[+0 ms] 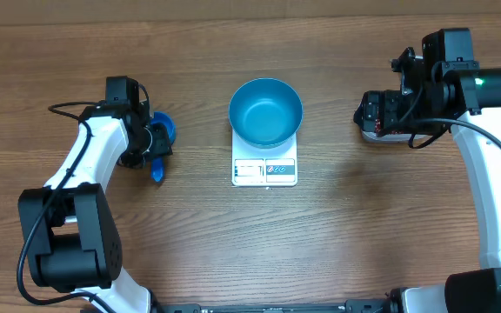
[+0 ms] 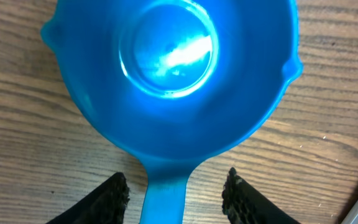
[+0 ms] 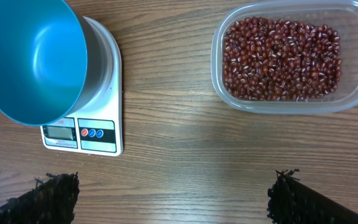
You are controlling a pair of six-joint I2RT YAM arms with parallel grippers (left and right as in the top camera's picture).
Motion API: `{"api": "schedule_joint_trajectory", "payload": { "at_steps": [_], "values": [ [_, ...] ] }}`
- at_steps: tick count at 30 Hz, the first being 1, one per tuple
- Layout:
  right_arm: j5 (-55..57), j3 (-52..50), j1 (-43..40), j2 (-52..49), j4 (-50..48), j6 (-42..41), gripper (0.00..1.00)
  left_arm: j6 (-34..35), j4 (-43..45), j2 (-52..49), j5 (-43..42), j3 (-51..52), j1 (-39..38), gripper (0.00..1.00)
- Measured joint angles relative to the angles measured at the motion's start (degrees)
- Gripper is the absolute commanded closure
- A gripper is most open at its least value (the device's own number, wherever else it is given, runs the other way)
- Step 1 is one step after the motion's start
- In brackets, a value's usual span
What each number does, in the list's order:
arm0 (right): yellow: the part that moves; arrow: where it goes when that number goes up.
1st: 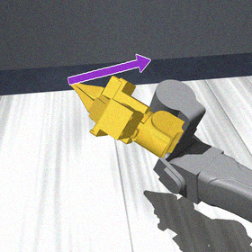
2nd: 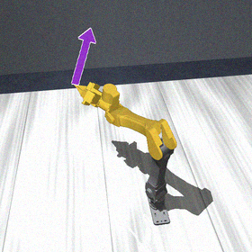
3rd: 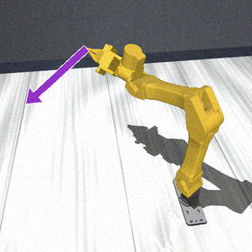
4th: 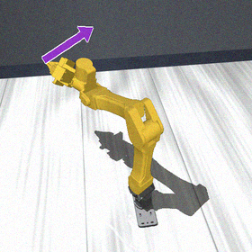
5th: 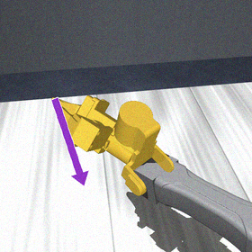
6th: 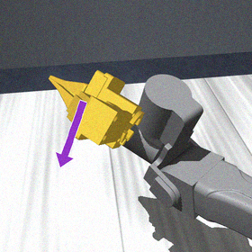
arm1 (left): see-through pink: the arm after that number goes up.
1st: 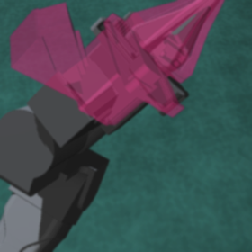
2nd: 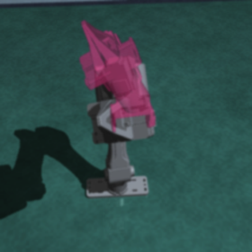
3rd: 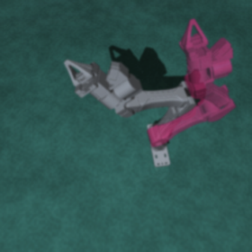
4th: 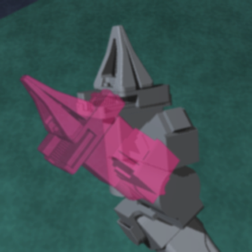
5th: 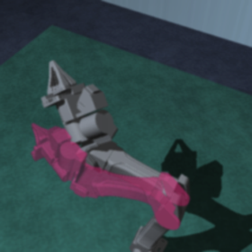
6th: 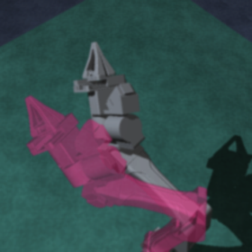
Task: Scoop item into bowl and weigh 150g on scale
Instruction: 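Close the left gripper on the blue scoop's handle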
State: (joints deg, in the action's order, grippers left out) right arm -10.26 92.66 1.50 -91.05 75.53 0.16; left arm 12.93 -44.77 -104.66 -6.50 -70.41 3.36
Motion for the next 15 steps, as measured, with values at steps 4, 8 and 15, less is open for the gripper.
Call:
{"api": "schedule_joint_trajectory", "payload": {
  "at_steps": [4, 8, 15],
  "values": [
    [0.0, 0.0, 0.0, 0.0, 0.04, 0.0, 0.0, 0.11, 1.01, 0.0, -0.15, 0.24, -0.04, 0.55],
    [0.0, 0.0, 0.0, 0.0, 0.07, 0.0, 0.0, 0.15, 2.47, 0.0, -0.17, 1.16, -0.61, 0.57],
    [0.0, 0.0, 0.0, 0.0, 0.26, 0.0, 0.0, 0.44, 3.65, 0.0, -0.17, 1.44, -0.74, 0.67]
  ]
}}
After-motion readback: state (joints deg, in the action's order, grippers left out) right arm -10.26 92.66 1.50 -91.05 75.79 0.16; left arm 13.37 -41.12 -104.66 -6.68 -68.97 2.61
